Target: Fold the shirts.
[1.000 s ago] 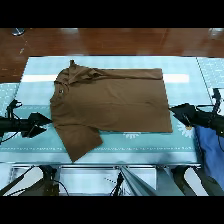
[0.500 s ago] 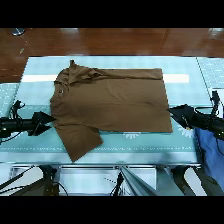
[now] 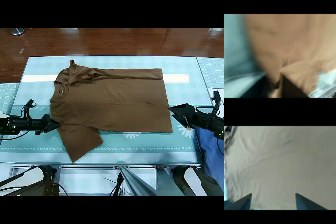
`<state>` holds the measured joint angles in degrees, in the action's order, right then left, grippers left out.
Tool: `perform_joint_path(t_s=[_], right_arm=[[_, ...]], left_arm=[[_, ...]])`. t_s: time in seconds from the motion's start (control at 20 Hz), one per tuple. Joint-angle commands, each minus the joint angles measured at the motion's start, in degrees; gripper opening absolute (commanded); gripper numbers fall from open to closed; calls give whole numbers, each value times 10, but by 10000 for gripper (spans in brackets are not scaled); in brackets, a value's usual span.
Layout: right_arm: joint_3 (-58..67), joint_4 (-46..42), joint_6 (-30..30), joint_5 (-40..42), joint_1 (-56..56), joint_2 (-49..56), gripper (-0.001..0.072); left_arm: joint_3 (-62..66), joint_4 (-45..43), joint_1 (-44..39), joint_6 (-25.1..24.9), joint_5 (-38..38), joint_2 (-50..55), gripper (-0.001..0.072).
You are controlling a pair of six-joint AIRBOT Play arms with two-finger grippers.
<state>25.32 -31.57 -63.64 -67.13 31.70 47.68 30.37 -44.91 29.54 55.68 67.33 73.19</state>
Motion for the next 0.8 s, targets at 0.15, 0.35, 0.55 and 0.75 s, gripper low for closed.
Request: perform_joint_path(t_s=[0.15,0.35,0.55,0.75], right_arm=[[4,-272,-151,45,0,0,619],[4,-309,-170,-23,0,26,619],[4,-253,-135,-27,0,94,619],[4,-168,-100,12,-3,143,619]], left_arm=[[26,10,-13,-8,54,2,25],[35,11,-13,-8,55,2,25],[35,11,-14,-8,56,2,25],[35,11,-14,-8,55,2,25]])
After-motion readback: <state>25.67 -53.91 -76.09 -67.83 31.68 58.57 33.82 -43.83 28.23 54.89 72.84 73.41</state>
